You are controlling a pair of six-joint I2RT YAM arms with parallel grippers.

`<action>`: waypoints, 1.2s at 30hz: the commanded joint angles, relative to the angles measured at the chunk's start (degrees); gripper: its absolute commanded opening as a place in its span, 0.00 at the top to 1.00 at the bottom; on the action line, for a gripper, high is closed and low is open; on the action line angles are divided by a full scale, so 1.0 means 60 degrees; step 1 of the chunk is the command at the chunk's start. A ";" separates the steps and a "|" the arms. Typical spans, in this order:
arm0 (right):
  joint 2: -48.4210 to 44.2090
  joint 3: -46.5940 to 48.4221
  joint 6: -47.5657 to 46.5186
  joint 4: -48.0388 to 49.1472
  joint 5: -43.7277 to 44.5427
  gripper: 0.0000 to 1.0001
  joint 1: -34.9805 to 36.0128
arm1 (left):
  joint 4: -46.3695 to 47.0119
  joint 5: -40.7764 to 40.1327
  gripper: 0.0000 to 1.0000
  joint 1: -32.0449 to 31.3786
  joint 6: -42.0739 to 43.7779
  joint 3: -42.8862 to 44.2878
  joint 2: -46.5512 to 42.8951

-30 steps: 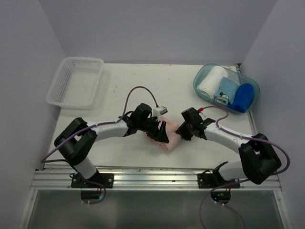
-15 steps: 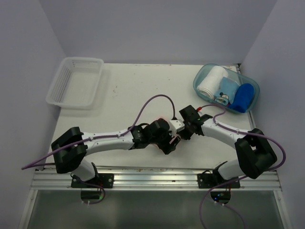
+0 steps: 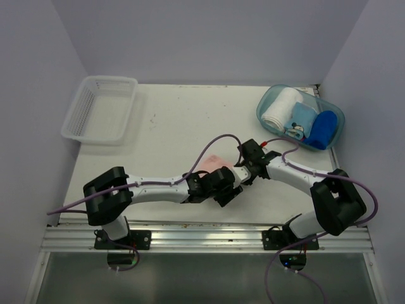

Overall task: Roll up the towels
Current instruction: Roll the towel

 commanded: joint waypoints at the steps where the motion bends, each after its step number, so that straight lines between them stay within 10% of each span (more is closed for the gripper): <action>1: -0.0013 0.0407 0.0022 -0.0120 -0.0126 0.79 0.0016 | 0.0229 -0.0518 0.37 -0.0146 0.0205 0.0371 0.0268; 9: -0.0100 0.0363 0.0095 -0.0091 -0.0214 0.78 0.0016 | 0.0142 -0.0973 0.46 -0.0190 0.0073 0.0488 0.0708; 18: -0.0408 0.0041 0.0023 0.0070 -0.0170 0.52 0.0016 | 0.0389 0.1250 1.00 0.0409 -0.0585 0.0035 -0.0007; 36: -0.1300 -0.0984 -0.0314 0.1944 -0.0668 0.34 0.0045 | 0.5310 0.7639 1.00 0.3954 -0.4408 -0.3437 -0.0640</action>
